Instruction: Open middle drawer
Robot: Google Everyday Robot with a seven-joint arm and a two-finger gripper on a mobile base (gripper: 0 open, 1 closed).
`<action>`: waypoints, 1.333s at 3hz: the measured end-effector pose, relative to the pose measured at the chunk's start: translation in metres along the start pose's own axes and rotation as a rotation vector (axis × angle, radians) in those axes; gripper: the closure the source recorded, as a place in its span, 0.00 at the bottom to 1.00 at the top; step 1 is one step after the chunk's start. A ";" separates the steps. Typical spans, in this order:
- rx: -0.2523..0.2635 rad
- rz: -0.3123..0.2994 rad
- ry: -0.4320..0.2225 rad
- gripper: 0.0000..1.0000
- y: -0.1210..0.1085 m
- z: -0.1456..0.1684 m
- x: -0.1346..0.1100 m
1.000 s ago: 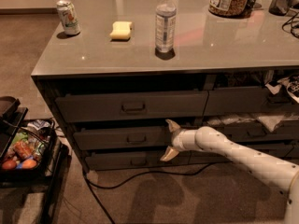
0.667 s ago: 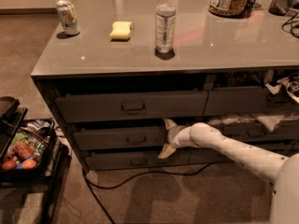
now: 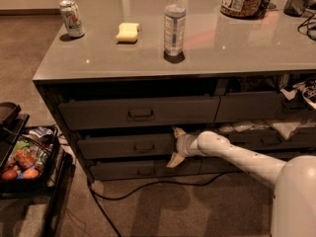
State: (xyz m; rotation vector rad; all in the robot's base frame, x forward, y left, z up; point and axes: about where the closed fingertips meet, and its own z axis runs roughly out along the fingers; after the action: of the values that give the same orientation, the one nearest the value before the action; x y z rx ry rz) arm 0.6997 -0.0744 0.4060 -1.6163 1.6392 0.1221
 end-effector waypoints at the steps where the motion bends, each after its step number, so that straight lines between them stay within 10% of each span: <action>1: 0.007 -0.022 0.005 0.00 -0.014 0.004 0.001; 4: -0.007 -0.017 0.049 0.00 -0.036 0.015 0.020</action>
Offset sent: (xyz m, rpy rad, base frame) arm 0.0605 -0.0212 0.0250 -0.0533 -0.0743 -0.0013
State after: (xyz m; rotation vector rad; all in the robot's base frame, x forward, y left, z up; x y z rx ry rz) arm 0.7409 -0.0884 0.4006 -1.6503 1.6638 0.0802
